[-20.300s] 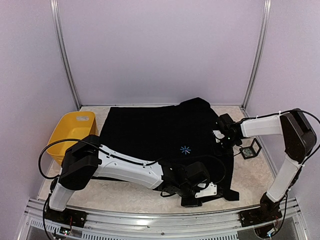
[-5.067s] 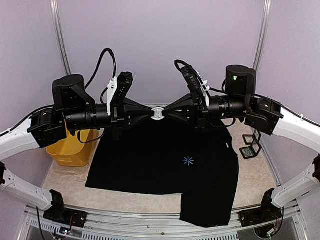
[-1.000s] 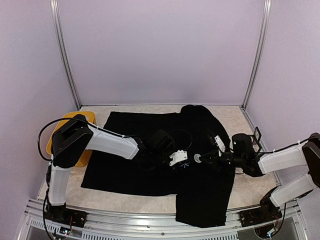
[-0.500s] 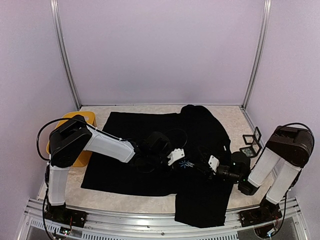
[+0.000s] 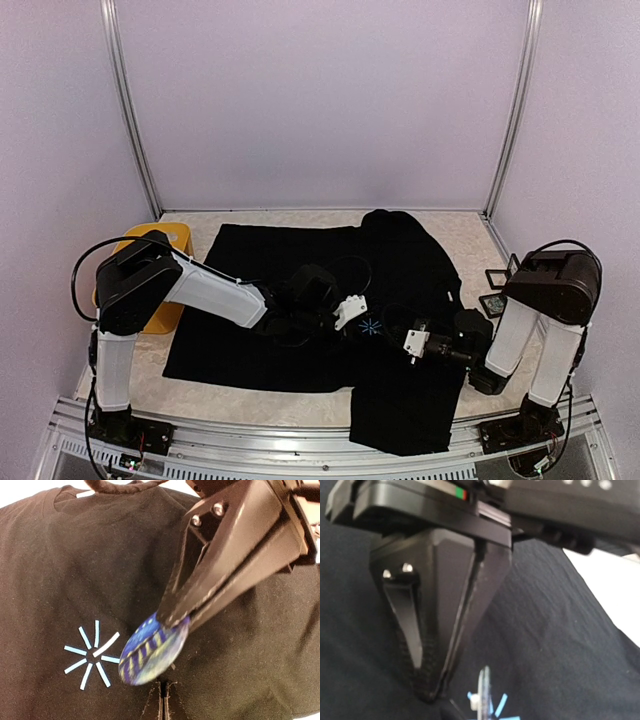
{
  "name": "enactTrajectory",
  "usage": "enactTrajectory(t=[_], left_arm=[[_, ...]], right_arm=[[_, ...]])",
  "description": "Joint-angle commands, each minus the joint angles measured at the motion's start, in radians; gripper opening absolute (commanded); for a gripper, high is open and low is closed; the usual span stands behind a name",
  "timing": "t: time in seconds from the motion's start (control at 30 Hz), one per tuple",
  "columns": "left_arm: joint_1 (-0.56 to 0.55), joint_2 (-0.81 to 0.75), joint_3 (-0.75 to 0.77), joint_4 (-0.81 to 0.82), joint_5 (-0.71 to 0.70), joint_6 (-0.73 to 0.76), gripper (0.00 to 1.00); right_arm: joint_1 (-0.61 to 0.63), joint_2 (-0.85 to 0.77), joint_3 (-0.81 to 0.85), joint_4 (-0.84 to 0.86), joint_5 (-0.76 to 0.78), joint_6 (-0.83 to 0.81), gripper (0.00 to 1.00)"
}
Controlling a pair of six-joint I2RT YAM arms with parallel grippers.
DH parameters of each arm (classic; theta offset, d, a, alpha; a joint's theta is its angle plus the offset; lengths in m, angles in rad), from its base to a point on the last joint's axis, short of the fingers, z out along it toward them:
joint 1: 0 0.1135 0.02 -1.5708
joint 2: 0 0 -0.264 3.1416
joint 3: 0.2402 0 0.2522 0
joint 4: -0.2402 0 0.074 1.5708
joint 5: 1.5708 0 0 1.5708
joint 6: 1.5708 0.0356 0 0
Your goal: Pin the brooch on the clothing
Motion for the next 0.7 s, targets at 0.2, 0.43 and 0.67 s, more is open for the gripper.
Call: enactTrajectory(t=[0.2, 0.43, 0.67], left_arm=[[0.004, -0.021, -0.010, 0.052, 0.025, -0.017, 0.00], [0.006, -0.014, -0.014, 0.053, 0.033, -0.018, 0.00], [0.011, -0.010, -0.011, 0.053, 0.037, -0.023, 0.00]], right_arm=[[0.048, 0.038, 0.020, -0.056, 0.082, -0.109, 0.00], [0.048, 0.045, 0.028, -0.094, 0.113, -0.091, 0.00], [0.056, 0.057, 0.019, -0.084, 0.097, -0.089, 0.00]])
